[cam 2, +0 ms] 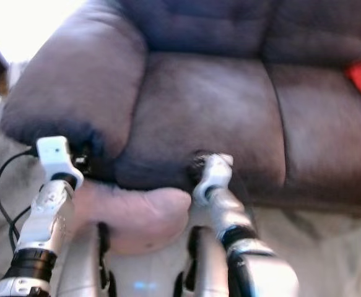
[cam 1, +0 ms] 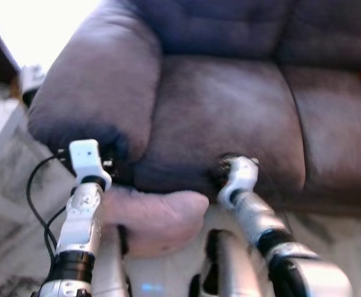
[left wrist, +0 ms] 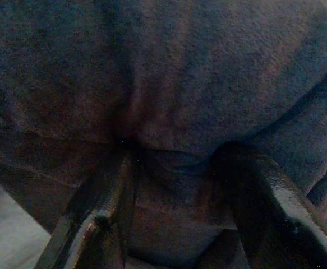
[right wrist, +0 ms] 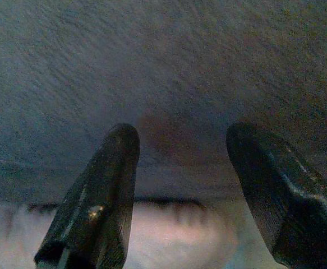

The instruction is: Move the pillow to the sofa from floor

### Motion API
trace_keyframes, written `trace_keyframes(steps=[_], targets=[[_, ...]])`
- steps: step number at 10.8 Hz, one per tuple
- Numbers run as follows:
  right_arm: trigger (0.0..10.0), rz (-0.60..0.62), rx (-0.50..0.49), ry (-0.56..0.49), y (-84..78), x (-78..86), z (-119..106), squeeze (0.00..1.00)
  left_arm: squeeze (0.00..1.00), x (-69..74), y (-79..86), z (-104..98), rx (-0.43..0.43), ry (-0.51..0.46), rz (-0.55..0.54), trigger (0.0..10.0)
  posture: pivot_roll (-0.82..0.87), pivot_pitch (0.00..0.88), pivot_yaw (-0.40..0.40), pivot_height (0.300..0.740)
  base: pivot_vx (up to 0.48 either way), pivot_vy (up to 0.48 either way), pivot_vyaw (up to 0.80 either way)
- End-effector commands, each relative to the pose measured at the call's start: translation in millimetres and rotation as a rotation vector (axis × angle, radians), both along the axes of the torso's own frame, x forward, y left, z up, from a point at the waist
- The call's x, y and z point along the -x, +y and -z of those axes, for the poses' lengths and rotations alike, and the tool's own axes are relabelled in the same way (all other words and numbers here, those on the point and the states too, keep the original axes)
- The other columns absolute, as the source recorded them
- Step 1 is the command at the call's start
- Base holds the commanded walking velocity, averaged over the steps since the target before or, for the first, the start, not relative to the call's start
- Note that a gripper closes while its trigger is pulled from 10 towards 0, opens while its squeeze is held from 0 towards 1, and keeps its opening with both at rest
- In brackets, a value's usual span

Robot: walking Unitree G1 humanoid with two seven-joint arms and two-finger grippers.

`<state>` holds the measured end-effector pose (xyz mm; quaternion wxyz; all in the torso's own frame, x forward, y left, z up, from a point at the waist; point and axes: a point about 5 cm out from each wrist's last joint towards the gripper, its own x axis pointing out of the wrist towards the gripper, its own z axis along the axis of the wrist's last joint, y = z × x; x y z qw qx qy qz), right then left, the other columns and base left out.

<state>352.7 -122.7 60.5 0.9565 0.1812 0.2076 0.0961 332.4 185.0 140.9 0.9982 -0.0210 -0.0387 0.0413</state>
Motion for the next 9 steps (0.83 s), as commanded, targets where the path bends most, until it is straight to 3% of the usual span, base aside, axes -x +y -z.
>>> trace_keyframes(steps=[1, 3, 4, 7, 8, 9], targets=[[10.0, -0.032, -0.011, 0.021, 13.0, 4.2, 5, 0.00, 0.00, -1.2, 1.2, -2, -0.003, -0.010, -0.002, 10.0, 0.16, 0.213, -0.118, 0.513, 0.000, 0.000, 0.00], [10.0, -0.064, 0.004, 0.065, 17.5, 9.7, 12, 0.00, 0.00, -0.9, 1.1, -2, -0.003, -0.009, 0.000, 10.0, 0.16, 0.216, -0.118, 0.513, 0.000, 0.000, 0.00], [10.0, -0.054, 0.036, 0.169, 15.6, 16.7, 24, 0.00, 0.00, -0.2, 1.6, -1, -0.004, -0.007, 0.000, 10.0, 0.16, 0.218, -0.118, 0.513, 0.000, 0.000, 0.00], [10.0, -0.050, 0.035, 0.176, 15.4, 17.2, 25, 0.00, 0.00, -0.1, 1.7, -1, -0.004, -0.006, 0.000, 10.0, 0.16, 0.218, -0.118, 0.513, 0.000, 0.000, 0.00], [10.0, -0.043, 0.023, 0.235, 18.7, 22.2, 31, 0.42, 0.00, -0.3, 2.7, -1, -0.006, -0.005, 0.001, 10.0, 0.16, 0.223, -0.117, 0.513, 0.000, 0.000, 0.00], [10.0, -0.029, -0.010, 0.303, 22.1, 27.9, 38, 1.00, 0.00, -0.5, 3.2, -1, -0.008, -0.003, 0.005, 10.0, 0.16, 0.224, -0.114, 0.513, 0.000, 0.000, 0.00]])
